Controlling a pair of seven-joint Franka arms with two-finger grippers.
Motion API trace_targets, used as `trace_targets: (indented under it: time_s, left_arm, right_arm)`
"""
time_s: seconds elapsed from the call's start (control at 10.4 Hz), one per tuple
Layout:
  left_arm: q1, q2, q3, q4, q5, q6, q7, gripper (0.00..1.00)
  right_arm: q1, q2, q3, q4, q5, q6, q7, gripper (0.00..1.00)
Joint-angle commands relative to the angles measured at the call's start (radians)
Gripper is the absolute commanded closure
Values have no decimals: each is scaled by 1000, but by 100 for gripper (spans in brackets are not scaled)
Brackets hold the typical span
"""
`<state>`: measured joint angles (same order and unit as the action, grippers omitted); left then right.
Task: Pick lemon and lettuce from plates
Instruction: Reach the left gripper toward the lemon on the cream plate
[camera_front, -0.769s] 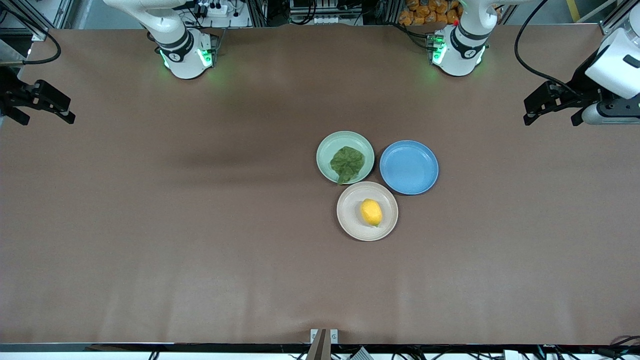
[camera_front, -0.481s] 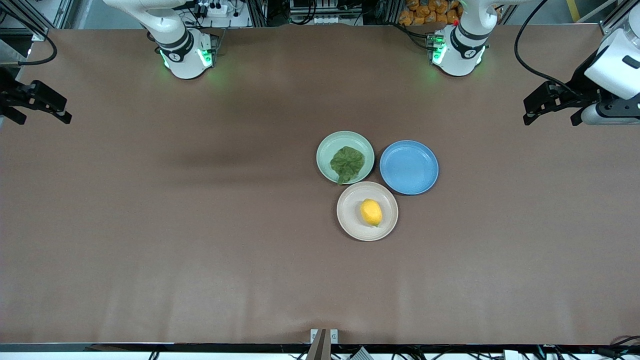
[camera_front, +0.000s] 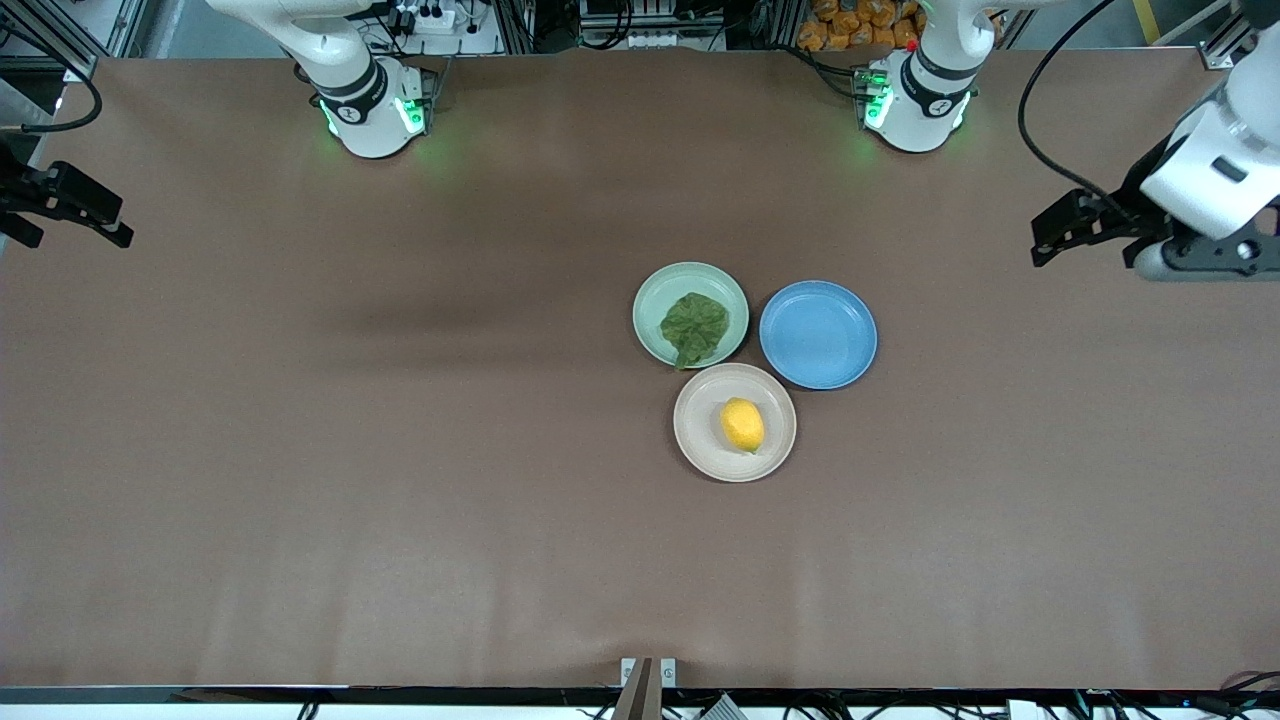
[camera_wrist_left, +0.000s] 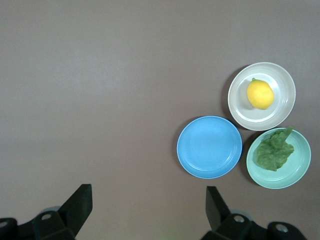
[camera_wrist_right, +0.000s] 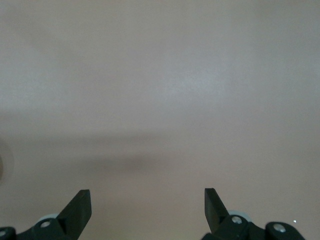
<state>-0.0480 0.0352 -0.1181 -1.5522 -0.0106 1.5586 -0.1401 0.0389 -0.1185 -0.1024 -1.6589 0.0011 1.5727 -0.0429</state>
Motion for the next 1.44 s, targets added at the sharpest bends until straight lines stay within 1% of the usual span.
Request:
trace_targets:
  time_s: [0.0, 0.1, 0.19, 0.29, 0.58, 0.87, 0.96, 1.25, 1.35]
  left_arm:
    - [-10, 72, -3, 17, -6, 36, 4, 0]
    - [-21, 107, -5, 17, -9, 67, 2, 0]
    - [-44, 130, -3, 17, -12, 87, -7, 0]
    - [-49, 156, -5, 17, -15, 119, -48, 0]
    - [-139, 262, -5, 18, -9, 249, -234, 0]
    - [-217, 395, -5, 18, -9, 446, -401, 0]
    - [-242, 432, -5, 18, -8, 487, -465, 0]
    - [-283, 550, -5, 59, -8, 575, -565, 0]
    - [-291, 601, -5, 79, -9, 605, -602, 0]
  right_arm:
    - [-7, 8, 7, 48, -4, -39, 3, 0]
    - [-1, 7, 9, 56, 8, -39, 9, 0]
    - [7, 11, 13, 65, 13, -37, 56, 0]
    - [48, 13, 13, 67, 13, -33, 113, 0]
    - [136, 20, 13, 65, 13, -34, 282, 0]
    - [223, 31, 13, 65, 13, -39, 357, 0]
    - [249, 37, 13, 65, 13, -37, 386, 0]
    - [289, 48, 13, 65, 14, -31, 448, 0]
    - [318, 54, 13, 65, 13, -30, 486, 0]
